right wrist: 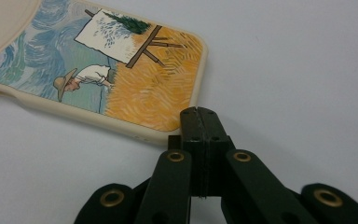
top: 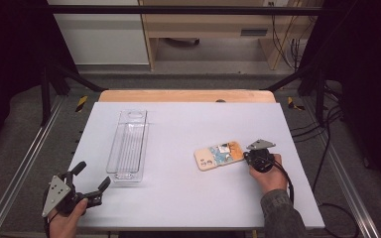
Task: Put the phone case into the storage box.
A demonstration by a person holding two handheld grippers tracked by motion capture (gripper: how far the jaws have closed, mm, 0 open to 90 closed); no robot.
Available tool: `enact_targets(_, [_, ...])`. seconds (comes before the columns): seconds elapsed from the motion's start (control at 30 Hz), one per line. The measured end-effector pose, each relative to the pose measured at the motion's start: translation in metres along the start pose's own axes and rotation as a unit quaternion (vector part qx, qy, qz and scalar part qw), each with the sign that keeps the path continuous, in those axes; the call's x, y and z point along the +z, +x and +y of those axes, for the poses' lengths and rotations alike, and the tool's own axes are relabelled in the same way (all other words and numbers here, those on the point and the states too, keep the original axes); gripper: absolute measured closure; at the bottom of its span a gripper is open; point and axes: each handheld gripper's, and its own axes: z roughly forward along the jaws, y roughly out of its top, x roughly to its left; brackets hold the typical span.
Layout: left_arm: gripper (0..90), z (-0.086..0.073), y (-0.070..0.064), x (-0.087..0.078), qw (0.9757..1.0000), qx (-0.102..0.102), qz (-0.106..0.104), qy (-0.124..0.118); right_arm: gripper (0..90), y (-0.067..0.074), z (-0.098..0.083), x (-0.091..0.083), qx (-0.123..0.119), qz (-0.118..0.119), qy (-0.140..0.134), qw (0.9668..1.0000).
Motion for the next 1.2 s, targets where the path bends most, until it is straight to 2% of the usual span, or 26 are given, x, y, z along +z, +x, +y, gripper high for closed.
enact_targets(0.37, [1.8, 0.000, -0.001, 0.000, 1.0000, 0.001, -0.001, 0.000, 90.0, 0.001, 0.003, 0.006, 0.012, 0.005, -0.009, 0.9999])
enact_targets(0.5, [1.9, 0.001, -0.001, 0.000, 1.0000, 0.001, 0.000, -0.001, 90.0, 0.006, 0.007, 0.010, 0.009, 0.013, -0.012, 0.9998])
enact_targets(0.53, [1.8, 0.001, -0.001, -0.001, 1.0000, 0.001, 0.001, -0.001, 90.0, 0.010, 0.010, 0.012, 0.002, 0.014, -0.012, 0.9998])
enact_targets(0.67, [1.8, 0.003, 0.000, -0.002, 1.0000, 0.001, 0.003, -0.004, 90.0, 0.011, 0.012, 0.012, 0.008, 0.002, -0.024, 0.9997])
enact_targets(0.77, [1.9, 0.005, -0.001, -0.003, 1.0000, 0.002, 0.004, -0.005, 90.0, 0.010, 0.012, 0.009, 0.016, 0.004, -0.033, 0.9993])
enact_targets(0.8, [1.9, 0.005, -0.002, -0.001, 1.0000, 0.003, 0.001, -0.002, 90.0, 0.009, 0.012, 0.006, 0.022, 0.003, -0.051, 0.9984])
enact_targets(0.83, [1.8, 0.005, -0.002, -0.001, 1.0000, 0.003, 0.001, -0.002, 90.0, 0.009, 0.012, 0.006, 0.022, 0.003, -0.051, 0.9984])
enact_targets(0.97, [1.8, 0.010, -0.008, 0.001, 0.9999, 0.012, -0.006, 0.004, 88.9, 0.006, 0.012, 0.000, 0.046, 0.012, -0.094, 0.9944])
enact_targets(1.13, [1.8, 0.016, -0.012, 0.004, 0.9996, 0.015, -0.015, 0.017, 75.5, 0.007, 0.010, -0.007, 0.065, 0.016, -0.140, 0.9879])
enact_targets(1.2, [1.7, 0.017, -0.013, 0.004, 0.9996, 0.013, -0.018, 0.020, 73.3, 0.008, 0.010, -0.008, 0.066, 0.019, -0.146, 0.9869])
